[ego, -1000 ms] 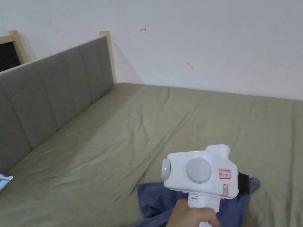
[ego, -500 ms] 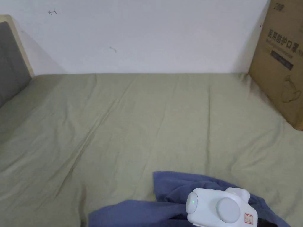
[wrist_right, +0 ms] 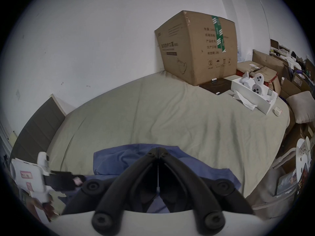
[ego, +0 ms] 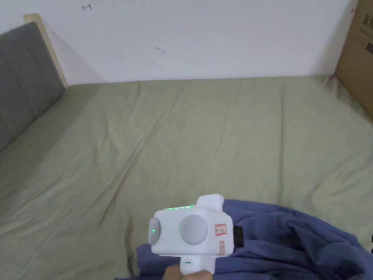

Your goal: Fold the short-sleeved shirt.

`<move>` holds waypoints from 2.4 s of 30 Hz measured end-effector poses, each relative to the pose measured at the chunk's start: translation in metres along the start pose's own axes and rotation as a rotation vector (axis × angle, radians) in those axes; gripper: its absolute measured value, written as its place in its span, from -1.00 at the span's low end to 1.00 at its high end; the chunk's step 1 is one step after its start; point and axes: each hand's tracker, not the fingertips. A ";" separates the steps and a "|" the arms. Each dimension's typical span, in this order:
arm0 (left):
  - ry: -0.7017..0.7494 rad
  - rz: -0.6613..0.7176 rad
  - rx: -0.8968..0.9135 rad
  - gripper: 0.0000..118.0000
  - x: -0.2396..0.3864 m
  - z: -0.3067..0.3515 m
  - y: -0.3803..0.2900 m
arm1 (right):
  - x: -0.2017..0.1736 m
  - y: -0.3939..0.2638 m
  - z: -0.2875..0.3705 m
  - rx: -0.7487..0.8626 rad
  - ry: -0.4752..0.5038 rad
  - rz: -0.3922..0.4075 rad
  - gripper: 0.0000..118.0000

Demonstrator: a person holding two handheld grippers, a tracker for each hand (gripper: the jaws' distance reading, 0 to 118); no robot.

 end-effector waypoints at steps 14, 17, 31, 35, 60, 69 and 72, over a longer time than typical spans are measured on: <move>0.281 0.160 -0.145 0.01 -0.143 -0.023 0.005 | -0.027 -0.011 -0.013 -0.072 0.049 0.073 -0.98; 0.385 0.090 -0.083 -0.81 -0.129 -0.012 0.000 | -0.024 -0.008 -0.017 -0.079 0.039 0.097 -0.98; 0.272 0.057 0.067 -0.92 -0.099 0.065 0.009 | -0.046 0.058 -0.218 -0.551 0.196 0.349 0.80; 0.256 0.068 0.077 -0.92 -0.100 0.067 0.008 | -0.039 0.034 -0.275 -0.740 0.113 0.326 0.64; 0.385 -0.094 0.291 -0.93 -0.072 0.148 0.063 | -0.034 0.158 -0.164 -0.420 0.169 0.093 -0.92; 0.506 -0.215 0.524 -0.94 -0.037 0.228 0.180 | -0.037 0.301 -0.079 -0.130 0.163 0.046 -0.92; 0.519 -0.223 0.570 -0.94 -0.028 0.249 0.226 | -0.045 0.346 -0.063 -0.058 0.178 0.021 -0.92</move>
